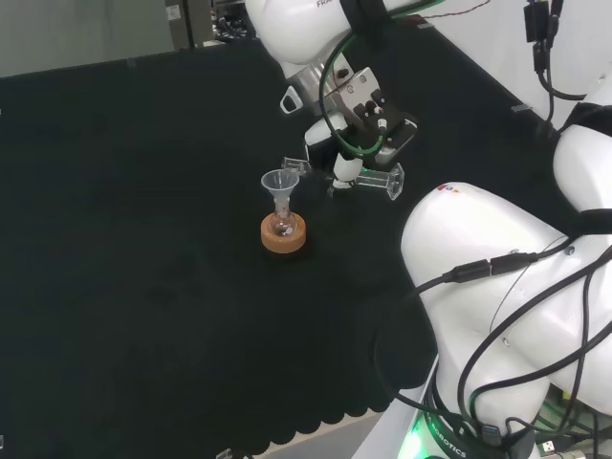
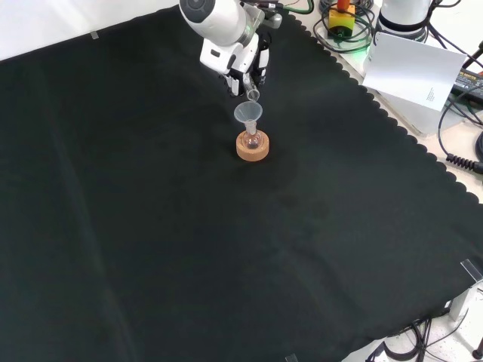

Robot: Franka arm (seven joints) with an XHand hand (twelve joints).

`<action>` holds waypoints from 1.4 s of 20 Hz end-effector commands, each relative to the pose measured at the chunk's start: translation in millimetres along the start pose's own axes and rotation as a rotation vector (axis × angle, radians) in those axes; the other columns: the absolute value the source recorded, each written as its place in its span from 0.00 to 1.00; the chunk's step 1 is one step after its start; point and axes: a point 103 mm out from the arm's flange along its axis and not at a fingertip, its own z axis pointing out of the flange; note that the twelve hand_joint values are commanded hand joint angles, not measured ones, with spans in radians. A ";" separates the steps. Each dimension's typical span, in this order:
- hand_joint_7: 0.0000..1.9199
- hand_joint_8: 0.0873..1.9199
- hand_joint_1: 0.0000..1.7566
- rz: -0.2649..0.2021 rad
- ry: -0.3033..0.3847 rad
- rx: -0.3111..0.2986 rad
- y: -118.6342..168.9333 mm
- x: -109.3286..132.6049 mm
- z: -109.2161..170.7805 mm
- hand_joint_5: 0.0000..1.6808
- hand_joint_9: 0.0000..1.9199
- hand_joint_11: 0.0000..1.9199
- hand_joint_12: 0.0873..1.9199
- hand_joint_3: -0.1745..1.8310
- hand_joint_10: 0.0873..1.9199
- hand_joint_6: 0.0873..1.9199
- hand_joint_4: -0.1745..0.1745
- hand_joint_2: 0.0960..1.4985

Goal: Pour the water from the graduated cylinder into the round-bottom flask.

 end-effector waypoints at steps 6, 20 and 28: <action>0.65 0.17 0.64 0.065 -0.057 0.046 -5.5 -4.6 -9.7 0.58 0.79 0.72 0.34 0.09 0.00 0.51 0.28 0.73; 0.66 0.15 0.64 0.107 -0.116 0.105 -9.3 -4.1 -15.7 0.58 0.79 0.73 0.33 0.09 0.00 0.50 0.27 0.73; 0.66 0.15 0.64 0.111 -0.181 0.108 -10.9 -2.6 -18.7 0.58 0.79 0.73 0.33 0.09 0.00 0.50 0.26 0.73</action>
